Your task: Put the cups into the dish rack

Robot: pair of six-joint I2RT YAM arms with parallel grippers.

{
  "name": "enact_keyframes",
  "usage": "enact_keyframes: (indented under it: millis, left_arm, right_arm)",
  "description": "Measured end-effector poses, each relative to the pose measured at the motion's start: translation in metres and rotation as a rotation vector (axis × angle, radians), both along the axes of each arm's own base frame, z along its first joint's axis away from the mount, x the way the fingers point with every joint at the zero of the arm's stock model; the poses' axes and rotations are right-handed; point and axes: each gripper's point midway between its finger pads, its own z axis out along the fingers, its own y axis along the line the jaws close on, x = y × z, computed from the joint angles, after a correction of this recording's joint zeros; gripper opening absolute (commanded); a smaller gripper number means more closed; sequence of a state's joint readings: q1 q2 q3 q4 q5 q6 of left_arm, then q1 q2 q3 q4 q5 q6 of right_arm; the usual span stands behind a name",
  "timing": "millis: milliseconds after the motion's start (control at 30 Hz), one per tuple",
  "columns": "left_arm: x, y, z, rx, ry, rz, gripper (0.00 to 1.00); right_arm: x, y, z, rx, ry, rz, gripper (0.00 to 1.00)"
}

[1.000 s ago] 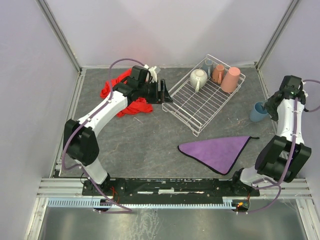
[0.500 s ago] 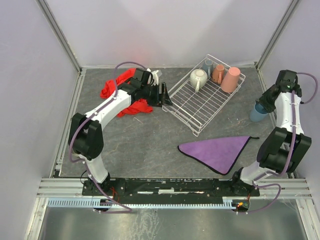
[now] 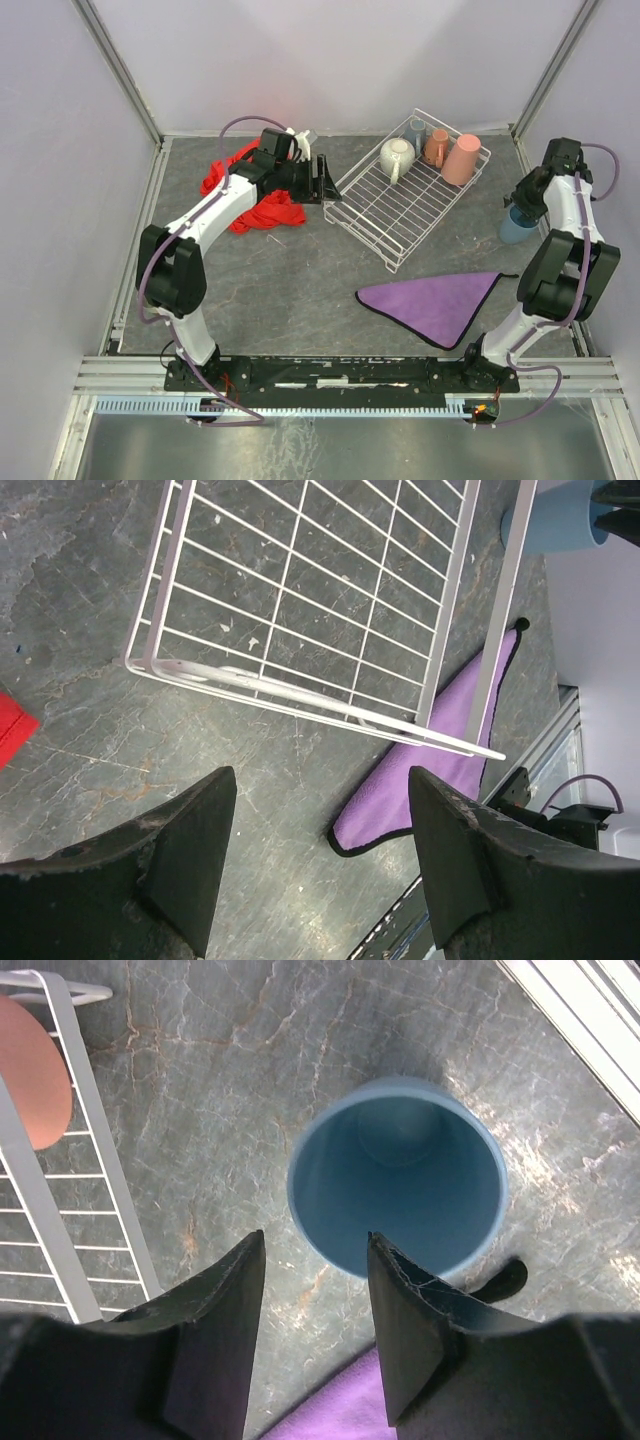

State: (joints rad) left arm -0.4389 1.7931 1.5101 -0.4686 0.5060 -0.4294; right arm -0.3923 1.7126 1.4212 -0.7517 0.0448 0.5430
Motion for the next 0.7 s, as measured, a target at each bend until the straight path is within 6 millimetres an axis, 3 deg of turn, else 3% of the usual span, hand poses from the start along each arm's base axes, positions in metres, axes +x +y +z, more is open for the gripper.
enact_keyframes:
  millis: [100, 367, 567, 700]
  left_arm:
    - [0.005, -0.001, 0.007, -0.009, -0.018, 0.002, 0.76]
    - [0.009, -0.002, 0.004, -0.005, -0.016, 0.007, 0.76]
    - [0.010, -0.001, 0.003, -0.002, -0.014, 0.010, 0.76]
    - [0.010, -0.001, 0.003, -0.002, -0.013, 0.011, 0.76]
  right_arm:
    - [0.012, -0.002, -0.006, -0.002, -0.003, 0.006, 0.53]
    - [0.022, -0.004, -0.025, 0.004, 0.027, 0.022, 0.50]
    - [0.020, -0.007, -0.033, -0.010, 0.055, 0.033, 0.32]
    - [0.018, -0.009, -0.038, -0.024, 0.063, 0.040, 0.11]
